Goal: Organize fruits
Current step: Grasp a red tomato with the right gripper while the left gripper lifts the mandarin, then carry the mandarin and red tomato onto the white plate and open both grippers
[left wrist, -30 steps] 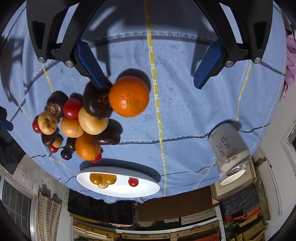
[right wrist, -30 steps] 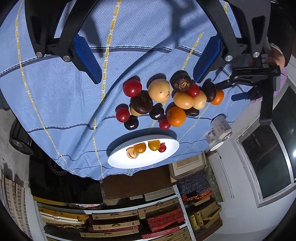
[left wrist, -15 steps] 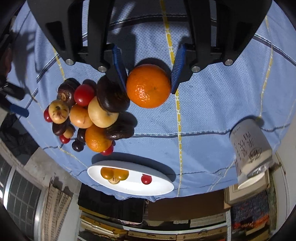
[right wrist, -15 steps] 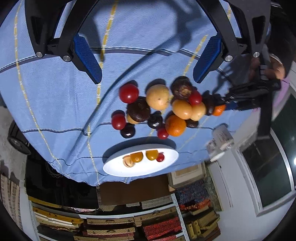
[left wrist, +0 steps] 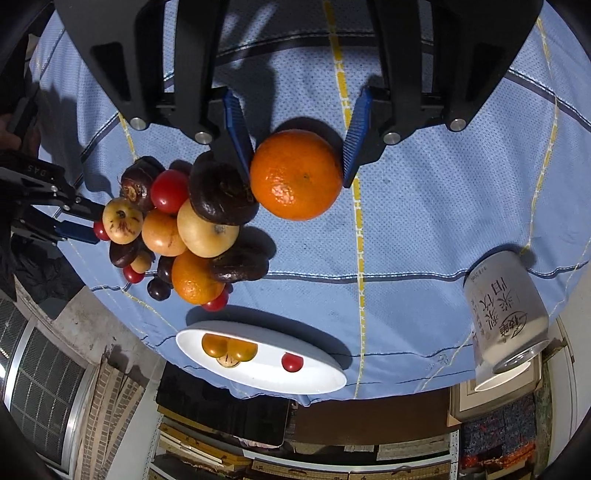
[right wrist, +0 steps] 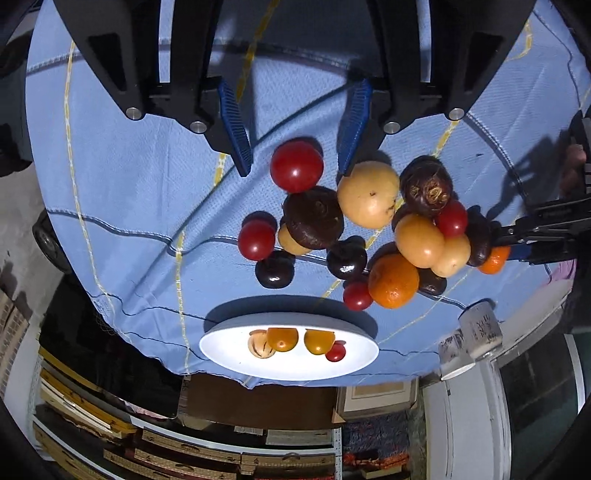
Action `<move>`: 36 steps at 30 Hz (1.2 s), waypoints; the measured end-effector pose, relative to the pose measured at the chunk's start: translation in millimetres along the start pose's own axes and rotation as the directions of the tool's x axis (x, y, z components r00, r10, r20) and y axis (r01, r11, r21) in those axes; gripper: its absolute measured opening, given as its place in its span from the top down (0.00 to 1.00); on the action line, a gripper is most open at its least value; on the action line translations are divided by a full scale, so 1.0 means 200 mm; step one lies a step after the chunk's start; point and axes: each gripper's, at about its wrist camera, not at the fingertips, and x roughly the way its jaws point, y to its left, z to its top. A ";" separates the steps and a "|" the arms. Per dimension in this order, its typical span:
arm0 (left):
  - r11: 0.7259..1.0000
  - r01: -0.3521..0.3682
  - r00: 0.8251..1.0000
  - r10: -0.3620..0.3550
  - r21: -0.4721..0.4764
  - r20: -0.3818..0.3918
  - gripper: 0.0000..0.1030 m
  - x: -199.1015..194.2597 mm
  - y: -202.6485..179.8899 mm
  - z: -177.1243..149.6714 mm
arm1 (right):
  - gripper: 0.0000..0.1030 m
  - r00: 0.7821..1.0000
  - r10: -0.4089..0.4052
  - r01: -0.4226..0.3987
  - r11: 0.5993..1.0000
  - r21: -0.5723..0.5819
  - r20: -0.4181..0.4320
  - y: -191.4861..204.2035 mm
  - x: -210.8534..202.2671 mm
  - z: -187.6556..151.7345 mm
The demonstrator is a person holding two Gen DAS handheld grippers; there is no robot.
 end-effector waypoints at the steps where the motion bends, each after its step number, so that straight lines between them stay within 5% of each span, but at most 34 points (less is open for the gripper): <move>1: 1.000 0.002 1.000 -0.002 -0.002 0.000 0.56 0.00 0.00 0.00 | 0.59 1.000 -0.002 0.002 1.000 -0.007 -0.008 0.01 0.01 0.00; 3: 1.000 0.000 1.000 0.000 -0.002 0.000 0.56 0.00 -0.01 0.00 | 0.69 1.000 -0.011 0.010 1.000 -0.013 -0.028 0.01 0.05 0.00; 23: 0.998 -0.064 0.996 0.065 -0.010 0.057 0.56 -0.19 0.01 0.06 | 0.70 0.989 0.114 -0.125 0.986 0.115 0.099 -0.10 -0.18 0.03; 36: 0.998 -0.017 0.994 0.011 0.061 0.107 0.56 -0.17 -0.17 0.54 | 0.70 0.963 0.156 -0.176 0.982 0.075 0.218 -0.15 -0.22 0.45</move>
